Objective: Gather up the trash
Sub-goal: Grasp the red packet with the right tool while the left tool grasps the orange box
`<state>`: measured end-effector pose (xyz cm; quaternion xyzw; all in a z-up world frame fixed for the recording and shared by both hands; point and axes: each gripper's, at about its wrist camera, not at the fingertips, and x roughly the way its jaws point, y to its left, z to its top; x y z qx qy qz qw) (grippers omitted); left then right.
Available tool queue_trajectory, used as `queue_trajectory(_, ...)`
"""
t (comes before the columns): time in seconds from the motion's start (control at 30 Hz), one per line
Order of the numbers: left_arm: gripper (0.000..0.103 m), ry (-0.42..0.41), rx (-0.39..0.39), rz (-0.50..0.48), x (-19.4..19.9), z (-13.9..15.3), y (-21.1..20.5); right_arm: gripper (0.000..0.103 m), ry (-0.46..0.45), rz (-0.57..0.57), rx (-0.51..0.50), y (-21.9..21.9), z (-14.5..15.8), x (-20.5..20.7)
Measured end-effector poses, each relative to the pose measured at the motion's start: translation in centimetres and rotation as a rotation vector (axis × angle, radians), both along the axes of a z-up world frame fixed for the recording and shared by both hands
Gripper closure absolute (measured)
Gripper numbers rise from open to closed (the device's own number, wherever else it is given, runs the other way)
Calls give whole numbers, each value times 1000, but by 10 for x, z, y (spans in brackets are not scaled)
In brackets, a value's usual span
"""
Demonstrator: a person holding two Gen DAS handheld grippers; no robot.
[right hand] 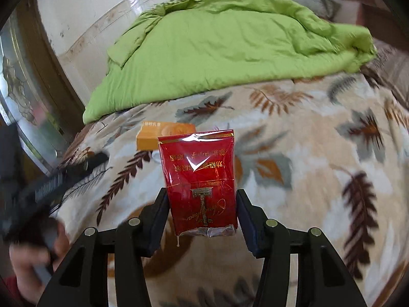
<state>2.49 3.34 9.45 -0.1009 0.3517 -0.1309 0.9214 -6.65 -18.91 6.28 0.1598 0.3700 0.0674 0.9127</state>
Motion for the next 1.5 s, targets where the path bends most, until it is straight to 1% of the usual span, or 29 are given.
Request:
queue_trajectory(0.07, 30, -5, -16, -30, 27, 15, -7, 47, -3, -23, 34, -9, 0, 2)
queue_trajectory(0.13, 30, 6, 10, -22, 50, 20, -14, 47, -13, -45, 20, -16, 0, 7)
queue_trajectory(0.17, 30, 15, 16, -25, 68, 22, -19, 47, -12, -59, 18, -20, 0, 8)
queue_trajectory(0.2, 30, 29, 17, -39, 77, 22, -22, 47, -8, -70, 29, -26, -2, 10)
queue_trajectory(0.27, 31, 89, 8, -93, 106, 14, -32, 47, 3, -91, 23, -32, -4, 12)
queue_trajectory(0.3, 35, 103, 18, -101, 113, 11, -34, 47, 1, -108, 25, -36, -4, 13)
queue_trajectory(0.33, 38, 121, 26, -110, 119, 6, -37, 47, -4, -113, 29, -38, -3, 13)
queue_trajectory(0.4, 40, 194, 24, -144, 127, -8, -41, 47, -22, -120, 17, -40, 1, 11)
queue_trajectory(0.43, 42, 222, 11, -171, 123, -15, -44, 47, -28, -121, 8, -39, 2, 10)
queue_trajectory(0.5, 44, 243, -5, -243, 106, -21, -49, 47, -41, -118, 3, -38, 4, 8)
queue_trajectory(0.53, 44, 244, 3, -268, 97, -23, -51, 47, -44, -119, 4, -39, 4, 7)
queue_trajectory(0.6, 44, 230, 31, -353, 63, -24, -61, 47, -48, -124, 12, -40, 4, 8)
queue_trajectory(0.67, 44, 229, 51, -408, 38, -27, -67, 47, -46, -133, 22, -42, 3, 9)
queue_trajectory(0.7, 44, 219, 66, -415, 27, -27, -69, 47, -47, -140, 26, -43, 3, 10)
queue_trajectory(0.77, 42, 226, 72, -412, 15, -30, -71, 47, -51, -151, 23, -45, 3, 10)
queue_trajectory(0.8, 37, 229, 72, -398, 13, -31, -72, 47, -56, -158, 20, -47, 4, 9)
queue_trajectory(0.83, 36, 222, 97, -375, 13, -32, -74, 47, -59, -164, 19, -48, 4, 9)
queue_trajectory(0.9, 35, 214, 150, -351, 17, -35, -80, 47, -63, -175, 16, -49, 5, 8)
queue_trajectory(1.0, 35, 232, 159, -364, 24, -39, -89, 47, -68, -186, 8, -50, 6, 6)
queue_trajectory(1.07, 35, 240, 178, -355, 27, -44, -95, 47, -77, -195, 1, -51, 8, 5)
queue_trajectory(1.23, 36, 252, 176, -364, 28, -54, -112, 47, -93, -238, -23, -57, 11, 2)
queue_trajectory(1.37, 35, 277, 209, -354, 32, -64, -128, 47, -92, -246, -26, -59, 12, 3)
queue_trajectory(1.43, 35, 274, 217, -358, 33, -68, -134, 47, -91, -248, -25, -60, 12, 3)
queue_trajectory(1.47, 37, 262, 242, -362, 33, -70, -140, 47, -91, -249, -25, -60, 12, 3)
queue_trajectory(1.5, 48, 261, 258, -360, 33, -73, -143, 47, -92, -250, -27, -59, 12, 3)
